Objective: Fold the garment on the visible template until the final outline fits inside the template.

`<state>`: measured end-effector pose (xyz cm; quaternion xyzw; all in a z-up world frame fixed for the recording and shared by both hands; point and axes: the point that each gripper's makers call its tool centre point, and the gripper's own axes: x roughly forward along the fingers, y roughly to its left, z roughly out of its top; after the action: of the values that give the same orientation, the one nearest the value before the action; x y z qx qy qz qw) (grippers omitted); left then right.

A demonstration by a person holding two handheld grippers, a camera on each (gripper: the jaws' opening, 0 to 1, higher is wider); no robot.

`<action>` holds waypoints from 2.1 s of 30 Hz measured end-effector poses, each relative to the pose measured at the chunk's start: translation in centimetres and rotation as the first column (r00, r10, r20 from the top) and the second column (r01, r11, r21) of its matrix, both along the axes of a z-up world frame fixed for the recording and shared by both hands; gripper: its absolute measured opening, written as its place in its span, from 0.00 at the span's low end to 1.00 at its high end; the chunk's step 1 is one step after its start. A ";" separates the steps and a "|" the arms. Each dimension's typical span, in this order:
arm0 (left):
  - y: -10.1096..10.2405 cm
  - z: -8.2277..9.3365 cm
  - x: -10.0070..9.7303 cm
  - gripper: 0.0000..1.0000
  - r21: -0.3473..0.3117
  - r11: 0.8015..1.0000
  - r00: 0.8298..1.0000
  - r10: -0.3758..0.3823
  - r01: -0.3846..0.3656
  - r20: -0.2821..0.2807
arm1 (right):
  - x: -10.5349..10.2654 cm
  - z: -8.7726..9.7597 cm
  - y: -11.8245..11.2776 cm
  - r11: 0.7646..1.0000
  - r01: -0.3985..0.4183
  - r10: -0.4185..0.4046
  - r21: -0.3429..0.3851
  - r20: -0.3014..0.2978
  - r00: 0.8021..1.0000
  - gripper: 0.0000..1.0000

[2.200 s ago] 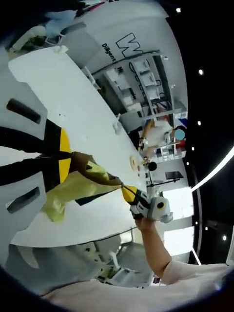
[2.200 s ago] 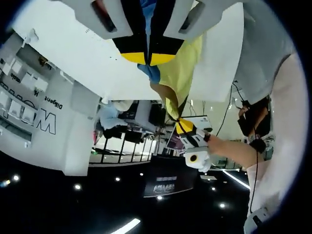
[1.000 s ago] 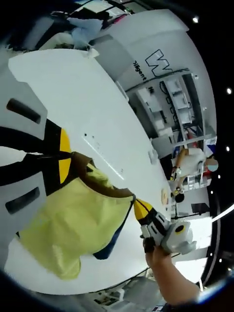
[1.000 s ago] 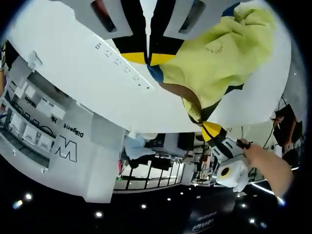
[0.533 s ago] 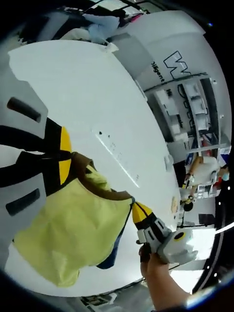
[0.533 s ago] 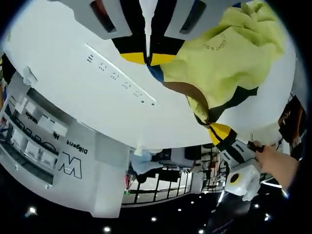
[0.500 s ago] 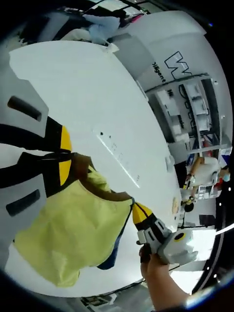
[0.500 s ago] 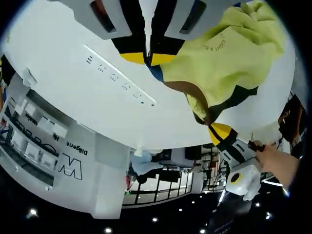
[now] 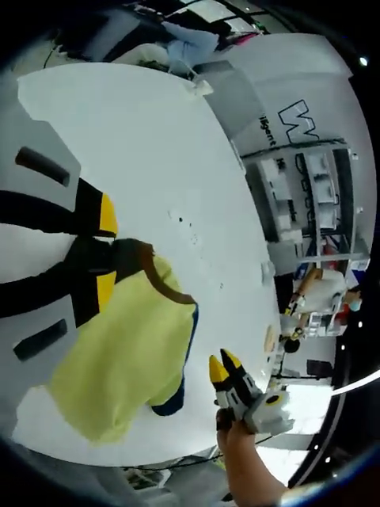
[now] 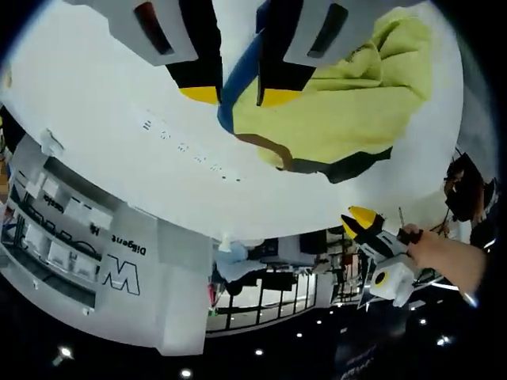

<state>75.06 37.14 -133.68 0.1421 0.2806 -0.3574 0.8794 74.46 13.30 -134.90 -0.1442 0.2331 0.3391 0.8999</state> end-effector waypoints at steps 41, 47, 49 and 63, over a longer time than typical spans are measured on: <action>-5.1 -1.9 -22.4 0.13 -0.122 0.985 0.989 -0.131 0.122 -0.073 | -23.2 -7.9 6.5 0.992 -0.118 0.124 0.039 -0.303 0.945 0.00; -5.0 -1.8 -23.4 0.09 -0.127 0.984 0.988 -0.135 0.126 -0.068 | -24.2 -7.5 7.6 0.987 -0.153 0.163 0.057 -0.305 0.938 0.00; -5.0 -1.8 -23.7 0.09 -0.129 0.983 0.988 -0.141 0.132 -0.070 | -24.3 -6.1 8.8 0.979 -0.167 0.193 0.116 -0.276 0.942 0.00; -9.0 -1.9 -27.2 0.19 -0.067 0.937 0.937 -0.346 0.343 -0.039 | -24.1 0.6 15.7 0.914 -0.235 0.306 0.331 -0.179 0.935 0.00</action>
<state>47.87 28.13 -135.59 0.1540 0.2629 -0.5175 0.7996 50.33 28.96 -134.26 0.0050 0.2568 0.5072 0.8226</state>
